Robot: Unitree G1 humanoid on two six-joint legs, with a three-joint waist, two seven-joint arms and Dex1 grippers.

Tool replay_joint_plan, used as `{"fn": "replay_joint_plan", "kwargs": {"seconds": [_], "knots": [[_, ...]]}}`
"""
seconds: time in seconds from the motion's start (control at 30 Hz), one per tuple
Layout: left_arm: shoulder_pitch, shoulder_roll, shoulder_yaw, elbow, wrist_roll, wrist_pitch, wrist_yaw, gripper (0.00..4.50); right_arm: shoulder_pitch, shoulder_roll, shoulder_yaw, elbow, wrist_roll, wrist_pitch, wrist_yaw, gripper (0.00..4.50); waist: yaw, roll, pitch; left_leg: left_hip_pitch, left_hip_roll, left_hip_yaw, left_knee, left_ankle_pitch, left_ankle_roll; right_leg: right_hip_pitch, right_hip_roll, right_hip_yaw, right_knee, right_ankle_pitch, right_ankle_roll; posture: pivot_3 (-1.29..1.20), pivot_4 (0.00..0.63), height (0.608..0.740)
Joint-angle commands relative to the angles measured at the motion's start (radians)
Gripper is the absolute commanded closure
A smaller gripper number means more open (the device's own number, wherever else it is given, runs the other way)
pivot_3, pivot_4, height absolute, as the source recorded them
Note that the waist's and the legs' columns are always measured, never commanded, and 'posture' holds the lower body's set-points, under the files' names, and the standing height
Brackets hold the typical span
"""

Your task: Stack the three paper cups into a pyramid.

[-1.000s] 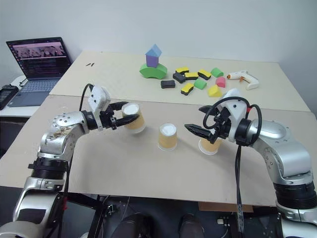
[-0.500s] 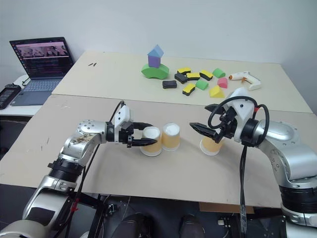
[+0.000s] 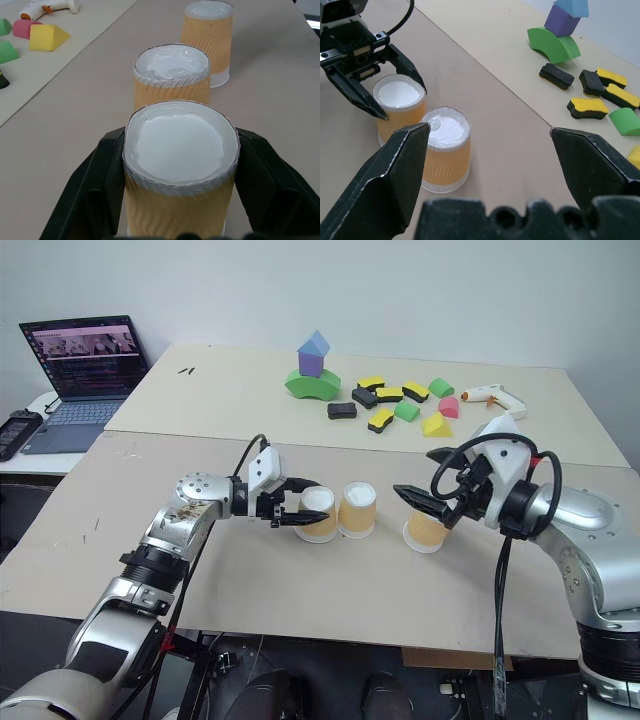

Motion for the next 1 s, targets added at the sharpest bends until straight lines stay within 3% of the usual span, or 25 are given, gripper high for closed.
{"fn": "replay_joint_plan", "kwargs": {"seconds": [0.03,0.23,0.63,0.7,0.8,1.0], "knots": [[-0.02,0.019,-0.021,0.073,0.07,-0.026,0.019,1.91,-0.014,-0.02,-0.041,-0.029,0.009,0.002,-0.008,0.0,0.0,0.0,0.0,0.0,0.0,0.0,0.0,0.0,0.0,0.0,0.0,0.0,0.0,0.0,0.0,0.0,0.15,0.695],[-0.052,0.006,-0.018,0.158,0.091,-0.067,0.042,1.91,-0.015,-0.022,-0.042,-0.03,0.011,0.004,-0.011,0.0,-0.002,0.0,0.0,0.0,0.0,0.0,0.0,0.0,0.0,0.0,0.0,0.0,0.0,0.0,0.0,0.0,0.15,0.695],[-0.048,-0.021,-0.021,0.16,0.084,-0.058,0.037,1.91,-0.012,-0.027,-0.049,-0.034,0.014,0.009,-0.015,0.0,0.001,0.0,0.0,0.0,0.0,0.0,0.0,0.0,0.0,0.0,0.0,0.0,0.0,0.0,0.0,0.0,0.15,0.695],[-0.051,-0.022,-0.01,0.153,0.071,-0.048,0.035,0.92,-0.01,-0.027,-0.05,-0.032,0.014,0.009,-0.015,0.0,0.001,0.0,0.0,0.0,0.0,0.0,0.0,0.0,0.0,0.0,0.0,0.0,0.0,0.0,0.0,0.0,0.15,0.695],[-0.055,-0.019,0.009,0.125,0.057,-0.029,0.024,0.03,-0.009,-0.026,-0.048,-0.027,0.015,0.007,-0.015,0.0,-0.002,0.0,0.0,-0.001,0.0,0.0,0.0,0.0,0.0,-0.002,0.0,0.0,0.0,0.0,0.0,0.0,0.15,0.695],[-0.052,0.021,0.051,0.011,0.015,0.061,-0.005,0.03,-0.013,-0.021,-0.039,-0.019,0.015,0.003,-0.013,0.0,-0.002,0.0,0.0,-0.003,0.0,0.0,-0.001,0.0,0.0,-0.003,0.001,-0.001,-0.001,0.0,0.0,0.0,0.15,0.695]]}}
